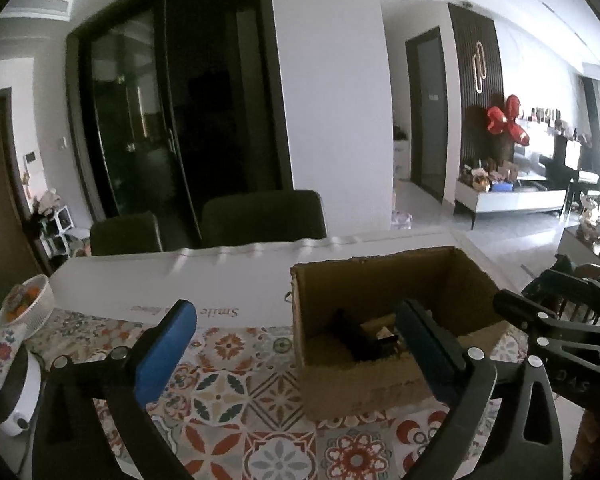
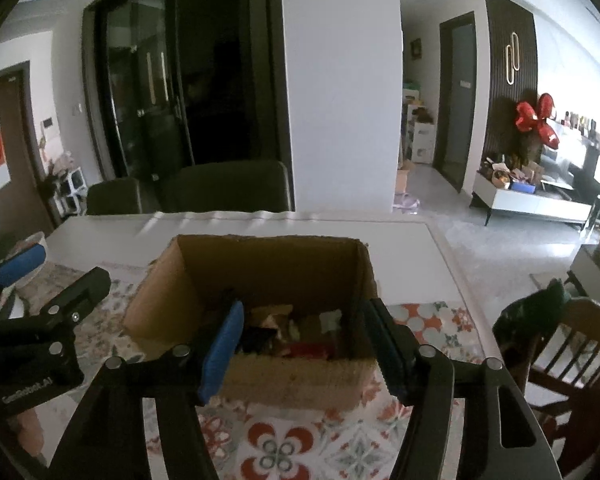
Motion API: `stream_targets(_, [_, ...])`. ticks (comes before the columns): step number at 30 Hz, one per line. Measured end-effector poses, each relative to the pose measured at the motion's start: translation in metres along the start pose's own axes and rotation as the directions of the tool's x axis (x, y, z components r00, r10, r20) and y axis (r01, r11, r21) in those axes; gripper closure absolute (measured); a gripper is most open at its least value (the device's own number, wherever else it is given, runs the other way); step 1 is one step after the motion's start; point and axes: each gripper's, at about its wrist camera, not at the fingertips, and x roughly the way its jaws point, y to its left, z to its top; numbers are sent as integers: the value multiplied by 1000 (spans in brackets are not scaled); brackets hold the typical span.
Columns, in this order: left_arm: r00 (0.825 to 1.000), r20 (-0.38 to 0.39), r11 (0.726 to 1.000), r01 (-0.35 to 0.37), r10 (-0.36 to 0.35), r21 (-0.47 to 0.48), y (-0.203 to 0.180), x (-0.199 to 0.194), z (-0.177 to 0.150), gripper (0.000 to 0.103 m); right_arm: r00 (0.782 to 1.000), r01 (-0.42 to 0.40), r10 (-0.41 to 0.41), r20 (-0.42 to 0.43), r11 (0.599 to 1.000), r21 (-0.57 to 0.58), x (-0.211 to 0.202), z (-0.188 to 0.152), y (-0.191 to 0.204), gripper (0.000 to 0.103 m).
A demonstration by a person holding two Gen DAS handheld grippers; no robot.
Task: Organize snacks
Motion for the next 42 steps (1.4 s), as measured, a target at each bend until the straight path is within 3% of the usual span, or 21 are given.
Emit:
stream_targets(2, [1000, 19, 1000, 5, -5, 3, 1, -17, -5, 0, 1000, 12, -13, 26, 1000, 7, -14, -6, 1, 30])
stream_targets(8, [998, 55, 1000, 20, -20, 9, 2, -60, -24, 0, 996, 36, -38, 85, 999, 15, -64, -30, 8, 26])
stream_targets(15, [994, 113, 1000, -8, 5, 30, 0, -112, -48, 0, 986, 73, -73, 149, 997, 5, -115, -56, 15, 18])
stream_targets(30, [990, 138, 1000, -4, 6, -11, 9, -191, -94, 0, 983, 79, -80, 166, 997, 12, -184, -116, 30, 17])
stream_targets(42, [989, 147, 1000, -9, 12, -18, 13, -222, -112, 0, 979, 74, -72, 191, 997, -5, -210, -134, 38, 17])
